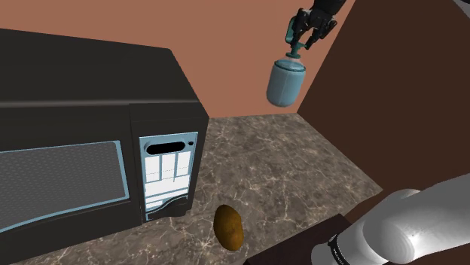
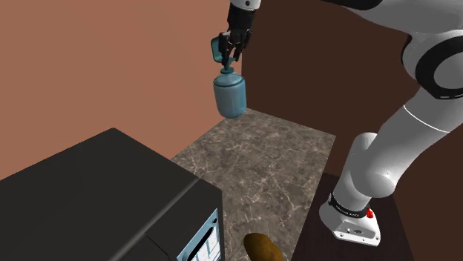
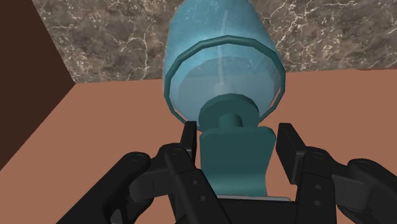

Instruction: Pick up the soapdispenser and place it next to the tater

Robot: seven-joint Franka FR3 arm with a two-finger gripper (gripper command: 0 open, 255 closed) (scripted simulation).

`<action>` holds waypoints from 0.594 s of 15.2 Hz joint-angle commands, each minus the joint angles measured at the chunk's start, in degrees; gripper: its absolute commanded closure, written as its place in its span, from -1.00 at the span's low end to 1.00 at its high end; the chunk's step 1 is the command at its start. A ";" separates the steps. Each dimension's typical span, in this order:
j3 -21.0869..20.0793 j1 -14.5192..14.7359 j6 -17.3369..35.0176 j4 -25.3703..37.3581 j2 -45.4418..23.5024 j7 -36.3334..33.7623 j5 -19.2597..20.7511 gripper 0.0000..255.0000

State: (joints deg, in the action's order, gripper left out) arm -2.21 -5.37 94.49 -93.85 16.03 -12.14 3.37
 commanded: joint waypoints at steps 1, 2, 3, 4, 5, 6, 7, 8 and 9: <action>-0.75 0.39 -2.09 -0.51 2.58 -1.01 -0.01 1.00; -1.19 0.60 -3.14 -0.74 3.82 -1.59 -0.04 1.00; -1.64 0.80 -4.23 -0.88 5.02 -2.17 -0.09 1.00; -2.11 1.00 -5.36 -0.94 6.16 -2.76 -0.15 1.00; -2.58 1.21 -6.51 -0.92 7.26 -3.36 -0.23 1.00; -3.07 1.41 -7.69 -0.82 8.31 -3.96 -0.32 1.00; -3.56 1.60 -8.90 -0.64 9.30 -4.56 -0.43 1.00; -4.08 1.78 -10.14 -0.38 10.24 -5.18 -0.56 1.00; -4.61 1.94 -11.40 -0.03 11.13 -5.80 -0.70 1.00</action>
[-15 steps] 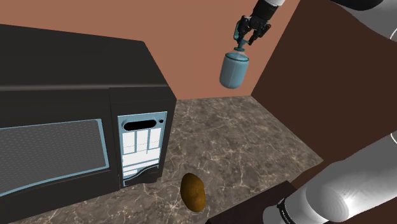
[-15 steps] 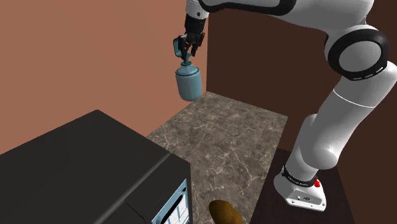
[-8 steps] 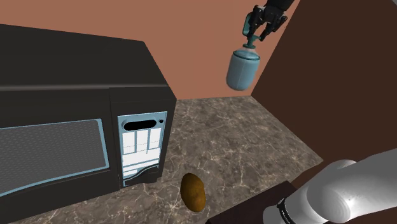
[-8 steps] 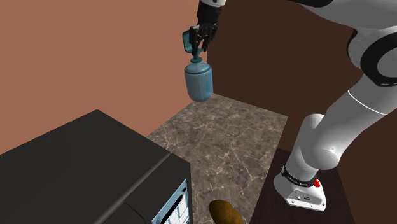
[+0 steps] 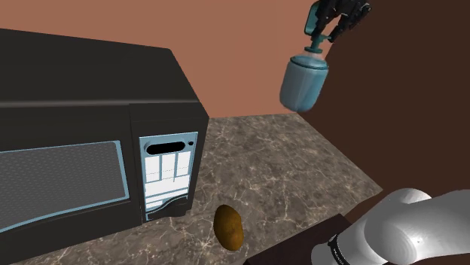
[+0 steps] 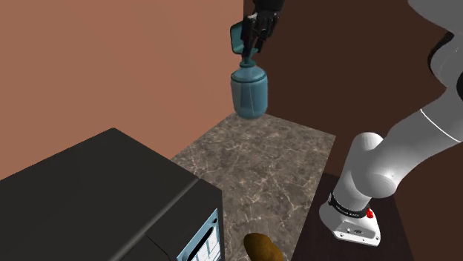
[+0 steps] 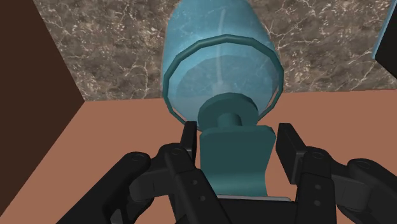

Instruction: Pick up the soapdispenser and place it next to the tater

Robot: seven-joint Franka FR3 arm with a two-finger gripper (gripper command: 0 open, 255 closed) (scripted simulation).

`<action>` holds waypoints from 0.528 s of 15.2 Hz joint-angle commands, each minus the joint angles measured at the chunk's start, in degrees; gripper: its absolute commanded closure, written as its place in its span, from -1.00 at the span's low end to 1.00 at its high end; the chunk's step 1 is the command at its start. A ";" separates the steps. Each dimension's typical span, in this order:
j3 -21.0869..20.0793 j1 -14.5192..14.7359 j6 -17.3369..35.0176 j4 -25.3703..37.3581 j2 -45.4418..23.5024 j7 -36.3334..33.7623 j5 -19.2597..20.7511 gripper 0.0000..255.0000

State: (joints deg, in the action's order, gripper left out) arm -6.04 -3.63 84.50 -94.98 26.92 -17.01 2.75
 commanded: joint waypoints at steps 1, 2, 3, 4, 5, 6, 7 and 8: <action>-1.32 0.37 -2.70 1.53 1.07 -1.55 -0.24 1.00; -1.86 0.54 -4.02 2.04 1.84 -2.19 -0.40 1.00; -2.42 0.70 -5.35 2.63 2.55 -2.85 -0.57 1.00; -2.99 0.86 -6.71 3.31 3.21 -3.52 -0.75 1.00; -3.58 1.00 -8.10 4.08 3.80 -4.20 -0.94 1.00; -4.18 1.13 -9.50 4.93 4.33 -4.90 -1.15 1.00; -4.80 1.26 -10.93 5.87 4.79 -5.61 -1.35 1.00; -5.44 1.36 -12.38 6.91 5.19 -6.34 -1.57 1.00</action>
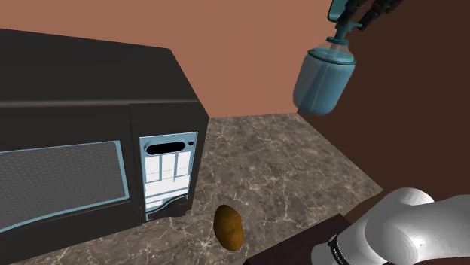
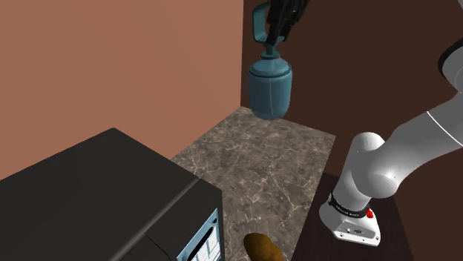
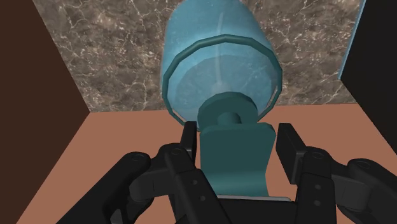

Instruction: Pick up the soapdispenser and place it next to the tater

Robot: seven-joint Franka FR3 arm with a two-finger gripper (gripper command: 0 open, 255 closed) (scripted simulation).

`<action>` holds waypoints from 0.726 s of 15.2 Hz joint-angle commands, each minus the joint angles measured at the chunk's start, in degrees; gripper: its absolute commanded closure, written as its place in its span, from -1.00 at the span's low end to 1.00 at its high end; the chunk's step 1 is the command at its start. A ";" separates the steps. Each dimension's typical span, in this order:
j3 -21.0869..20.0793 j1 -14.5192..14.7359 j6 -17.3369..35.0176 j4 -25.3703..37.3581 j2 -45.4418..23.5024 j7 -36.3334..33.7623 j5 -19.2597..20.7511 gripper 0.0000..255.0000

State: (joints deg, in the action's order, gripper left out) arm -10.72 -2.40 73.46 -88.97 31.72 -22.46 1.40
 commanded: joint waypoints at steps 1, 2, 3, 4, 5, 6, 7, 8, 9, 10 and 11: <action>-1.42 0.22 -2.82 2.03 0.71 -1.64 -0.45 1.00; -2.10 0.30 -4.32 3.26 0.97 -2.41 -0.68 1.00; -2.80 0.37 -5.84 4.59 1.15 -3.21 -0.91 1.00; -3.53 0.41 -7.39 6.03 1.25 -4.04 -1.15 1.00; -4.31 0.42 -8.97 7.58 1.28 -4.88 -1.40 1.00; -5.12 0.39 -10.58 9.25 1.22 -5.75 -1.66 1.00; -5.97 0.36 -12.23 11.06 1.07 -6.67 -1.90 1.00; -6.88 0.27 -13.91 13.00 0.82 -7.62 -2.16 1.00; -7.84 0.17 -15.65 15.10 0.46 -8.63 -2.40 1.00; -8.89 0.03 -17.43 17.38 -0.01 -9.70 -2.62 1.00; -10.03 -0.15 -19.28 19.86 -0.63 -10.84 -2.82 1.00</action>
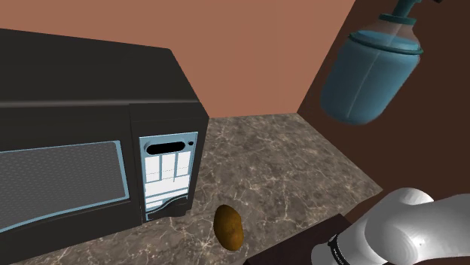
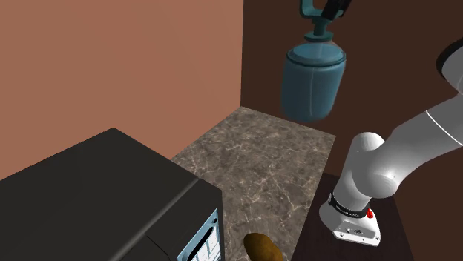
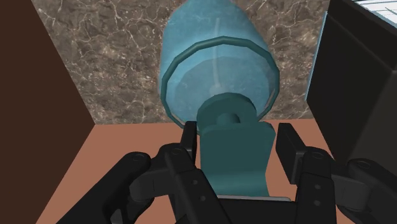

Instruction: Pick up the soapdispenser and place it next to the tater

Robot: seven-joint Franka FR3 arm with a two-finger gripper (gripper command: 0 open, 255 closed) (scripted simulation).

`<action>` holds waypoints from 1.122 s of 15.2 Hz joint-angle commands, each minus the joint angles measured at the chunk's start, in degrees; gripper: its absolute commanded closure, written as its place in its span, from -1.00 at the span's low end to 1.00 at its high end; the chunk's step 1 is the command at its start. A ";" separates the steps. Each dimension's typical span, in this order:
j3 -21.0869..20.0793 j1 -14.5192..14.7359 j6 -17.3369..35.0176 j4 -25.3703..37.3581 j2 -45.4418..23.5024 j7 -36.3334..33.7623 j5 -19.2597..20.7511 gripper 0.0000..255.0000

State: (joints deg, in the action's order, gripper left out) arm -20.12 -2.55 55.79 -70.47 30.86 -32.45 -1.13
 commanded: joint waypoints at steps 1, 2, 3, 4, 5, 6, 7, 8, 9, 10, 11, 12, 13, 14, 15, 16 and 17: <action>-2.39 -0.36 -4.23 5.07 -0.84 -2.50 -0.53 1.00; -1.84 -0.05 -3.09 2.66 0.48 -2.30 -0.84 1.00; -1.37 0.25 -2.02 0.37 1.71 -2.13 -1.11 1.00; -0.95 0.54 -0.99 -1.81 2.88 -1.99 -1.34 1.00; -0.59 0.82 0.00 -3.90 3.99 -1.88 -1.55 1.00; -0.28 1.09 0.94 -5.90 5.06 -1.77 -1.74 1.00; 0.00 1.33 1.85 -7.82 6.08 -1.68 -1.92 1.00; 0.24 1.57 2.74 -9.68 7.07 -1.61 -2.09 1.00; 0.46 1.80 3.59 -11.48 8.02 -1.54 -2.25 1.00; 0.65 2.01 4.43 -13.23 8.94 -1.48 -2.40 1.00; 0.82 2.22 5.24 -14.93 9.84 -1.43 -2.55 1.00; 0.96 2.42 6.03 -16.59 10.70 -1.38 -2.69 1.00; 1.10 2.62 6.80 -18.20 11.55 -1.35 -2.82 1.00; 1.21 2.81 7.55 -19.78 12.37 -1.32 -2.95 1.00; 1.31 2.99 8.29 -21.32 13.18 -1.29 -3.08 1.00; 1.40 3.17 9.02 -22.83 13.96 -1.27 -3.21 1.00; 1.48 3.35 9.73 -24.31 14.73 -1.25 -3.33 1.00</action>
State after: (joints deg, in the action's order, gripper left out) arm -18.73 0.65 64.87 -93.57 44.97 -33.73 -4.37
